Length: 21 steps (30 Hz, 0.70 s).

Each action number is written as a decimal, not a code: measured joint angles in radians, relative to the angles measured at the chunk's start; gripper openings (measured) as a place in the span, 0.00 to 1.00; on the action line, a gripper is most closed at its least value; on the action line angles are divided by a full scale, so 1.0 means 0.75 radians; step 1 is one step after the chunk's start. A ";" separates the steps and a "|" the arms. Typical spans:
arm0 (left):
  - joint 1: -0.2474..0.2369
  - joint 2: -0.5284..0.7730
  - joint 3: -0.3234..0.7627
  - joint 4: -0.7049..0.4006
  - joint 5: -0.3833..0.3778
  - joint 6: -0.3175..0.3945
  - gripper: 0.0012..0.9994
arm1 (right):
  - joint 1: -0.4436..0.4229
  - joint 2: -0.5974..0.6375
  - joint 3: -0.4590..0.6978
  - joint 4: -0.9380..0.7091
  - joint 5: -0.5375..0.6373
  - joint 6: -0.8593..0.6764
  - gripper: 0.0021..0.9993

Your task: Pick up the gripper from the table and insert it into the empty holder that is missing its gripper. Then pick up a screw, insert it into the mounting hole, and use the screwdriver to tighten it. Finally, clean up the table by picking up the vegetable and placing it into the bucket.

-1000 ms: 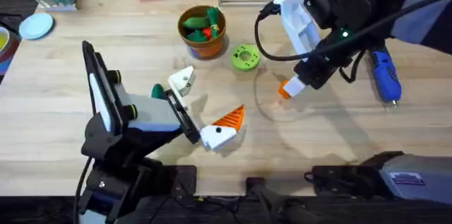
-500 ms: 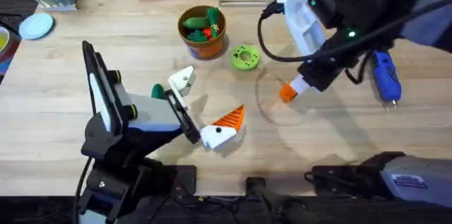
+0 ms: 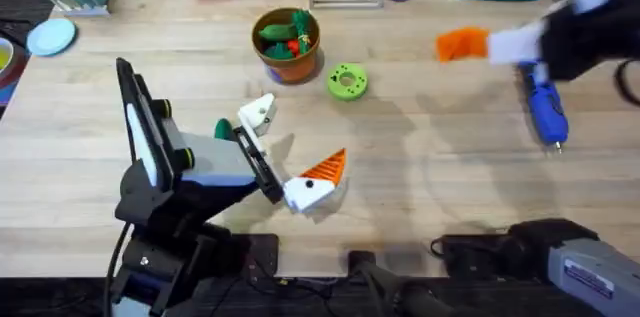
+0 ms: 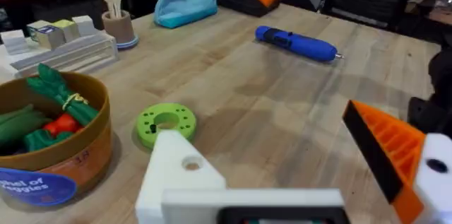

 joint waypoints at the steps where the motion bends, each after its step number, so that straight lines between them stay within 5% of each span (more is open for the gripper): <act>1: 0.000 0.000 0.000 0.000 0.000 0.000 0.99 | -0.068 -0.018 -0.016 0.047 -0.078 0.015 0.01; 5: 0.000 0.000 0.000 0.000 0.000 0.000 0.99 | -0.280 -0.026 -0.179 0.269 -0.467 0.099 0.01; 9: 0.000 0.000 0.000 -0.001 0.000 0.000 0.99 | -0.328 0.100 -0.397 0.502 -0.807 0.254 0.01; 21: 0.000 0.000 0.000 0.000 0.000 0.000 0.99 | -0.051 0.577 -0.514 0.856 -1.366 0.604 0.01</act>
